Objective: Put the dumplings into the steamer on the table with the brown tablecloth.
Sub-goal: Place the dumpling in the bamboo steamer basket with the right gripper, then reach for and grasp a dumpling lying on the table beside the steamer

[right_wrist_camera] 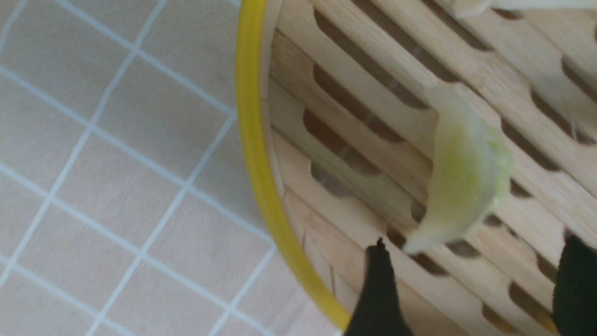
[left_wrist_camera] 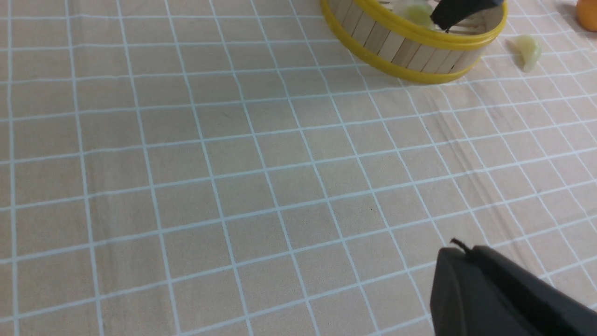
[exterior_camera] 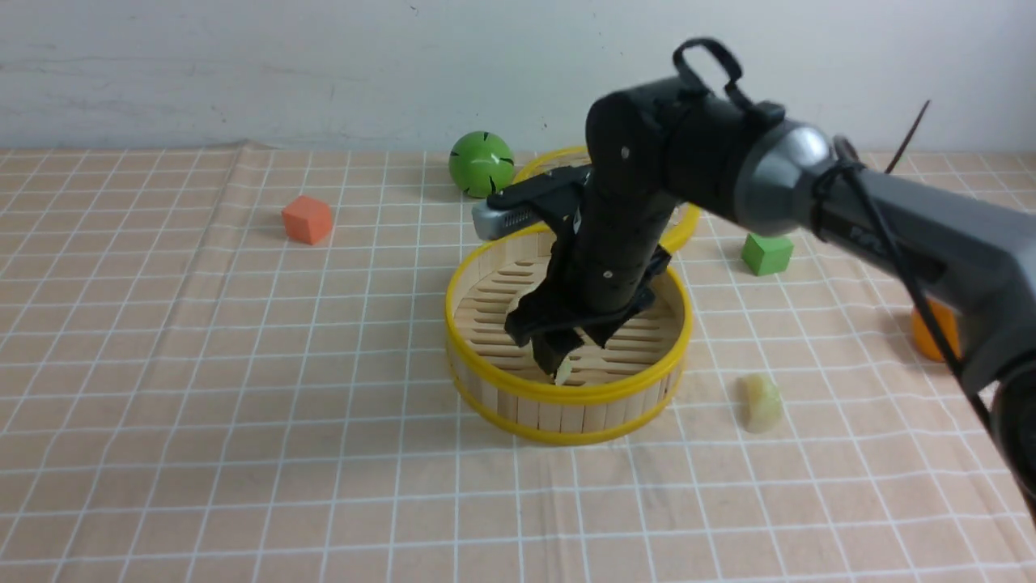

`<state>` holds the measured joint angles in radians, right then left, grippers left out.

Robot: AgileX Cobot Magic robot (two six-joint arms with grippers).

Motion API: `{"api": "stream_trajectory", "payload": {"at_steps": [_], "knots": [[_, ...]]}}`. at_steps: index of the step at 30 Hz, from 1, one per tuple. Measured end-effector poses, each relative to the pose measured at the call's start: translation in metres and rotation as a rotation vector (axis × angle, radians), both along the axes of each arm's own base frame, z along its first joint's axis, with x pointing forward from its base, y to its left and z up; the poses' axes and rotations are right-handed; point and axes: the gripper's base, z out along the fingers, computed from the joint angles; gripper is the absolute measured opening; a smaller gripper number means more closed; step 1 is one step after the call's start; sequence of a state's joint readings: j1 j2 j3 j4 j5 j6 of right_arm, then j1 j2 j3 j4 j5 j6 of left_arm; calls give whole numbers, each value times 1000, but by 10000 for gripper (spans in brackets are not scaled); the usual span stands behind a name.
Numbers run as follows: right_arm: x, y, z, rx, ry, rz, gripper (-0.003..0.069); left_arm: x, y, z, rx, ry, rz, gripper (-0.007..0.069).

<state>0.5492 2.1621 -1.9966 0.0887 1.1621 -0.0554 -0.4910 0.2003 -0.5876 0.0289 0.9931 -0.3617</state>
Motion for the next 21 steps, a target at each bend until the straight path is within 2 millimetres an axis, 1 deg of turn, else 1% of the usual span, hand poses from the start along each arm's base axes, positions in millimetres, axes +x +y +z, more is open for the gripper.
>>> {"api": "stream_trajectory", "payload": {"at_steps": [2,4,5,6,7,9,11,12,13,15,17,19,20,21], "knots": [[-8,-7,22,-23,-23,16,477,0,0,0,0,0,0,-14],[-15,-21,52,-30,-84,27,474,0,0,1,-4,-7,0,-13],[-16,-24,55,-30,-90,24,474,0,0,1,-4,-8,0,-13],[-20,-34,68,-24,-111,11,474,1,0,2,-10,-19,-1,-13],[-24,-46,76,-22,-117,-9,473,1,-1,3,-15,-30,-1,-13],[-28,-68,79,-31,-102,-54,473,2,-1,4,-25,-50,-1,-13],[-32,-90,71,-54,-60,-102,473,3,-2,6,-35,-69,-2,-13],[-33,-105,60,-76,-17,-142,473,3,-2,7,-39,-77,-2,-13],[-34,-114,52,-91,15,-172,473,4,-2,8,-44,-87,-2,-13],[-34,-132,26,-110,77,-241,473,4,-2,9,-49,-97,-2,-11],[-30,-144,4,-107,92,-300,473,4,-2,9,-50,-98,-3,-11],[-25,-150,-17,-102,101,-346,473,4,-2,9,-50,-99,-3,-10],[-24,-150,-20,-103,105,-351,473,4,-2,9,-50,-99,-3,-10],[-17,-153,-36,-94,104,-386,473,4,-2,9,-50,-99,-3,-7]]}}
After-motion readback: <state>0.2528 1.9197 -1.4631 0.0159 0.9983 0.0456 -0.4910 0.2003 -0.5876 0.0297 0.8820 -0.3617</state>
